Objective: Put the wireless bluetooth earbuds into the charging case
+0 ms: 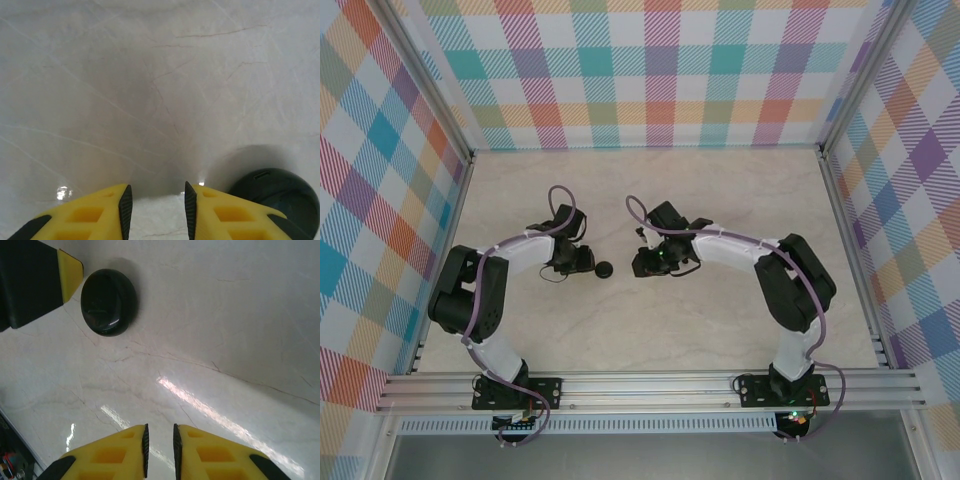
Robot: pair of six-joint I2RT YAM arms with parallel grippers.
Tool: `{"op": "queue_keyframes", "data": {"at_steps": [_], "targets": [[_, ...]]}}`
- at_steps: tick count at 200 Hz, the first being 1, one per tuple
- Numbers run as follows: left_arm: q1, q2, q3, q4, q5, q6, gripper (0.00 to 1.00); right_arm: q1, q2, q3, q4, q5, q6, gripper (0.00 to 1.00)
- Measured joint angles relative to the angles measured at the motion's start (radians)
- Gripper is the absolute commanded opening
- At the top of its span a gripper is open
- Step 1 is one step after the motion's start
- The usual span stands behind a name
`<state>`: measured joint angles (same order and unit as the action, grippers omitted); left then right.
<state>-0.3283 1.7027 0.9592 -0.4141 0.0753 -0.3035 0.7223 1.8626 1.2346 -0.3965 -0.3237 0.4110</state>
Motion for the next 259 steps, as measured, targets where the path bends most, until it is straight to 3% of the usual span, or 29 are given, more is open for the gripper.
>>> {"op": "queue_keyframes", "data": {"at_steps": [49,172,259], "targets": [[-0.006,-0.014,-0.018,0.015,0.044,-0.009,0.32,0.006,0.064,0.043,0.0,0.0,0.002,0.21],[-0.119,-0.018,-0.022,-0.002,0.142,-0.022,0.31,0.006,0.166,0.125,-0.04,0.054,0.025,0.2],[-0.109,-0.06,-0.018,-0.007,0.22,-0.018,0.37,0.006,0.203,0.17,-0.07,0.103,0.055,0.2]]}}
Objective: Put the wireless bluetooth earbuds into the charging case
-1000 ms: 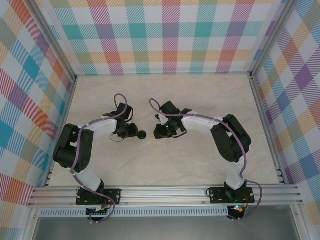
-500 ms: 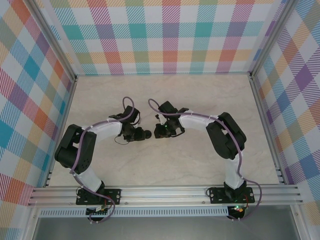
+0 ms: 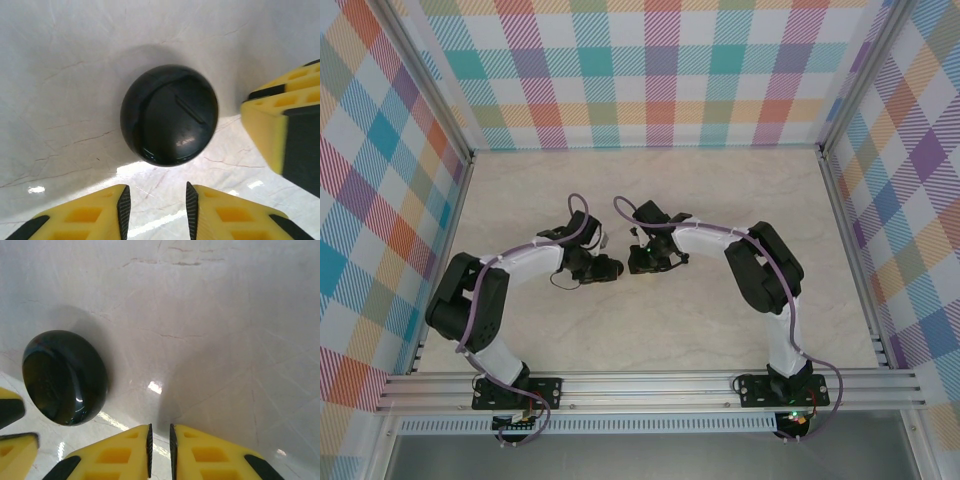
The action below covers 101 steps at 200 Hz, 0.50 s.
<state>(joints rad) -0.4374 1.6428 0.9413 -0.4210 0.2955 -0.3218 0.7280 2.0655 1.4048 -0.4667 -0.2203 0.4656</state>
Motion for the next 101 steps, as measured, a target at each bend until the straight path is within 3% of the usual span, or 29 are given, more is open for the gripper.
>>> {"op": "queue_keyframes", "data": {"at_steps": [49,101], "targets": [[0.108,0.005,0.093,-0.029,0.003,0.056,0.32,-0.005,0.0,-0.011,0.021,-0.023,0.033,0.19],[0.154,0.181,0.223,-0.023,0.034,0.093,0.21,-0.015,-0.001,-0.034,0.063,-0.077,0.081,0.18]]}}
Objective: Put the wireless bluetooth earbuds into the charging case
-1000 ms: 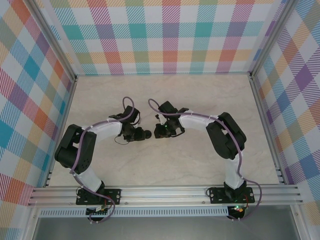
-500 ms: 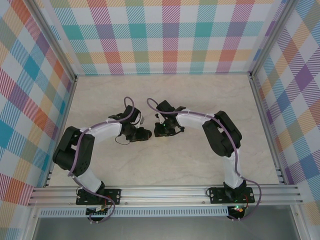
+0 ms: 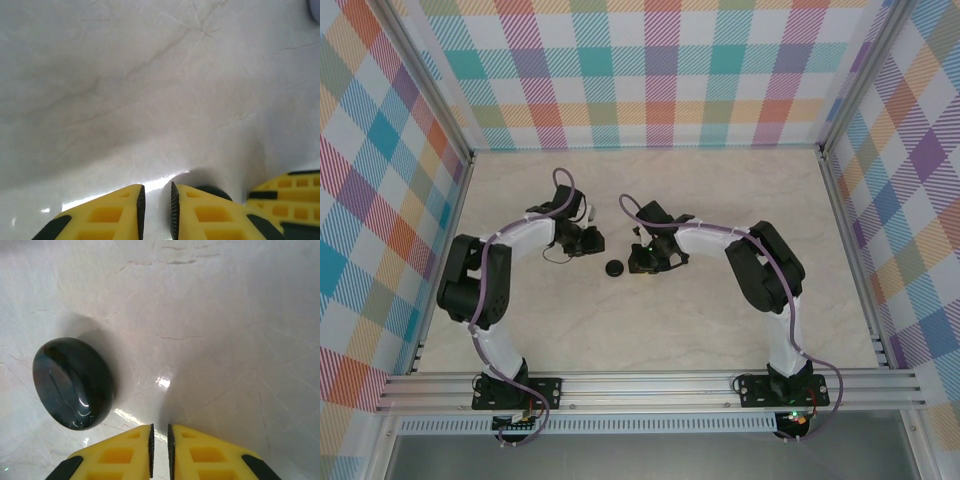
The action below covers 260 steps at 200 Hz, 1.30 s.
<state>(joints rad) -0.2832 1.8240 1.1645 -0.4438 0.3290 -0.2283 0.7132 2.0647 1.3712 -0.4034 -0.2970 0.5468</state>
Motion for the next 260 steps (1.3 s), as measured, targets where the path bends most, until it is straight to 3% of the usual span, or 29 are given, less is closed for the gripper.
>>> {"op": "queue_keyframes", "data": {"at_steps": [66,130,260], "targets": [[0.0,0.067,0.008,0.003,0.047,0.009,0.2,0.02,0.002,-0.002,0.003,-0.038,0.019,0.18],[0.0,-0.004,-0.103,0.003,0.077,0.012,0.2,0.02,0.035,0.051,-0.038,-0.041,0.015,0.18],[-0.008,-0.034,-0.148,0.009,0.156,0.02,0.22,0.02,0.072,0.154,-0.114,0.043,-0.009,0.19]]}}
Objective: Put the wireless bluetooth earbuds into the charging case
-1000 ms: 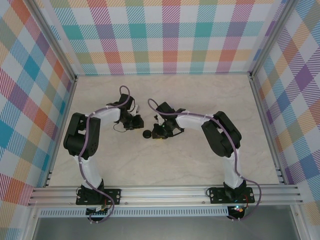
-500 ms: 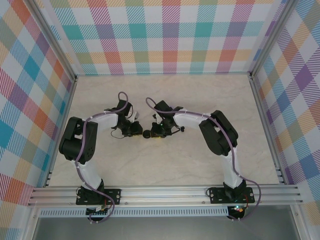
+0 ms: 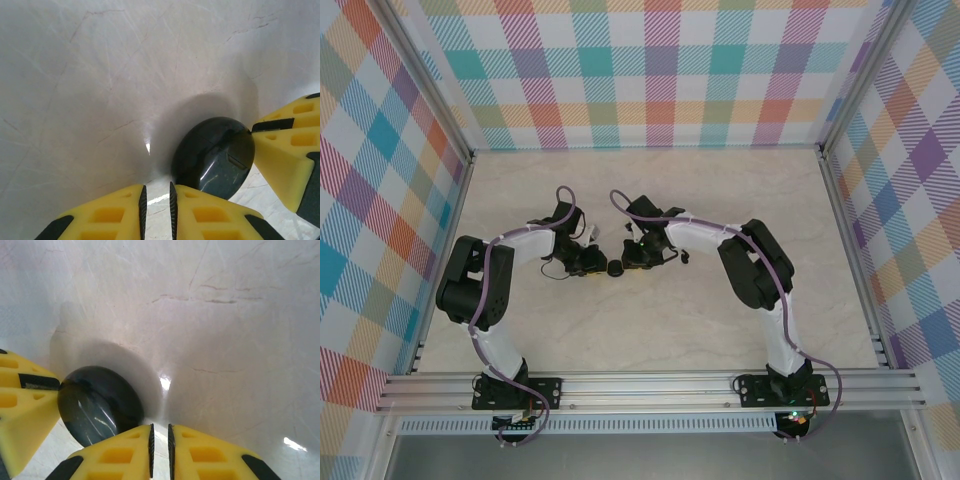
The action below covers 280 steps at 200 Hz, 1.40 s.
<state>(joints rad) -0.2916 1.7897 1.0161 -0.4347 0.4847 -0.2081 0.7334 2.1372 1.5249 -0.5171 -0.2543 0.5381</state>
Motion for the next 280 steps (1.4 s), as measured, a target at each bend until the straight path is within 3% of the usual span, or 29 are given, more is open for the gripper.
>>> {"op": "queue_keyframes", "data": {"at_steps": [125,200,228,280], "targets": [[-0.056,-0.03,-0.039,-0.016,0.01,-0.005,0.23,-0.007,0.051,0.084,-0.047,0.034,-0.004,0.21],[-0.053,-0.142,-0.044,-0.044,-0.064,-0.011,0.34,-0.018,0.033,0.061,-0.045,0.054,-0.007,0.22],[-0.02,-0.21,-0.095,-0.001,-0.062,-0.042,0.42,-0.047,-0.027,-0.018,-0.039,0.056,-0.007,0.24],[0.016,-0.228,-0.215,0.202,-0.003,-0.174,0.46,-0.094,-0.133,-0.142,0.056,-0.019,0.003,0.3]]}}
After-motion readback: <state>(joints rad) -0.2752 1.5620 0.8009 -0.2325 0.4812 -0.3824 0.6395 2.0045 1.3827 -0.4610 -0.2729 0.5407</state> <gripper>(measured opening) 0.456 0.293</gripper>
